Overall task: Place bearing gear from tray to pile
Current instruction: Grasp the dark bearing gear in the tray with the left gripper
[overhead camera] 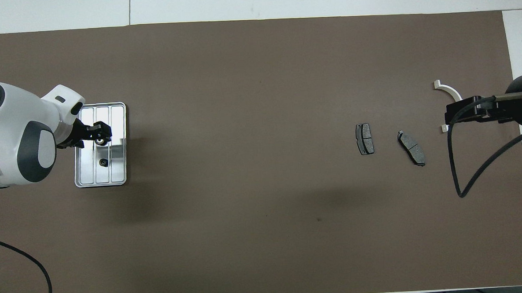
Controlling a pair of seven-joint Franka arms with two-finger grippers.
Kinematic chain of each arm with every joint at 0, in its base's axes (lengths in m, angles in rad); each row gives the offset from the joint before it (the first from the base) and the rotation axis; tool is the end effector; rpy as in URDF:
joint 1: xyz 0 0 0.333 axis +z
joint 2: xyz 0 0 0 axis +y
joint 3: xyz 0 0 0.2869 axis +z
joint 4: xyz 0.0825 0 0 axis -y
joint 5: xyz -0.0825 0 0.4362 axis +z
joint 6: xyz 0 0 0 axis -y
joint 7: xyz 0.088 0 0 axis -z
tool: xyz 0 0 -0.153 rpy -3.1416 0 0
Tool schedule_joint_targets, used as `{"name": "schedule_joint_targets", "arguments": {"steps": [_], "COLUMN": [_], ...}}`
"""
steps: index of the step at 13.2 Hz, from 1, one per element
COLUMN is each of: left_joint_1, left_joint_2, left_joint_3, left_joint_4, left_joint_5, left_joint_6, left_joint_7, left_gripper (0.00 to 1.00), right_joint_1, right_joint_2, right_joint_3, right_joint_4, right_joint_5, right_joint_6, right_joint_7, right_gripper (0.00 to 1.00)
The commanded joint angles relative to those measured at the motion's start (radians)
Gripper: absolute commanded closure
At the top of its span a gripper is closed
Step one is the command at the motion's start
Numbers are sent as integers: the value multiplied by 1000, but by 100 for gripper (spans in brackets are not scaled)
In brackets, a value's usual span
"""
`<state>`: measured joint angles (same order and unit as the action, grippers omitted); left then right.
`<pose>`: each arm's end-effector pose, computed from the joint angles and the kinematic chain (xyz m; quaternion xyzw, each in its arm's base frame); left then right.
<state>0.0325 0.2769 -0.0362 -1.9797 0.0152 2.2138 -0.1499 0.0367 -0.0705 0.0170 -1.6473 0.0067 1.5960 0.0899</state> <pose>0.6290 -0.0015 0.2175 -0.9974 -0.0689 0.0211 0.0026 0.5888 0.0329 0.5536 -0.9998 0.0182 -0.0094 0.0034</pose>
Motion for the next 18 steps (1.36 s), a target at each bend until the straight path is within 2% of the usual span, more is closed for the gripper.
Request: {"name": "schedule_joint_targets", "arguments": {"steps": [1, 8, 12, 13, 14, 16, 18], "left_joint_1": [7, 6, 6, 6, 7, 0, -16], "left_joint_2": [1, 36, 42, 42, 42, 44, 57], "left_joint_3": [4, 4, 4, 4, 4, 4, 2], "left_joint_4": [-36, -41, -41, -42, -39, -10, 65], "left_joint_5": [9, 9, 9, 9, 9, 9, 6], "left_joint_6": [69, 127, 139, 138, 127, 84, -10], "left_joint_7": [-11, -10, -10, -10, -10, -13, -19], "left_gripper": [34, 35, 39, 44, 57, 76, 80], "right_joint_1": [-1, -1, 0, 0, 0, 0, 0], "right_joint_2": [-20, -38, -38, -38, -38, -38, -38], "right_joint_3": [3, 3, 27, 27, 29, 32, 32], "right_joint_4": [-12, -48, -46, -46, -46, -46, -46], "right_joint_5": [10, 15, 13, 13, 13, 13, 13], "right_joint_6": [-11, -15, -22, -24, -24, -24, -25], "right_joint_7": [-25, -32, -30, -30, -30, -33, -32], "right_gripper": [0, 0, 0, 0, 0, 0, 0]}}
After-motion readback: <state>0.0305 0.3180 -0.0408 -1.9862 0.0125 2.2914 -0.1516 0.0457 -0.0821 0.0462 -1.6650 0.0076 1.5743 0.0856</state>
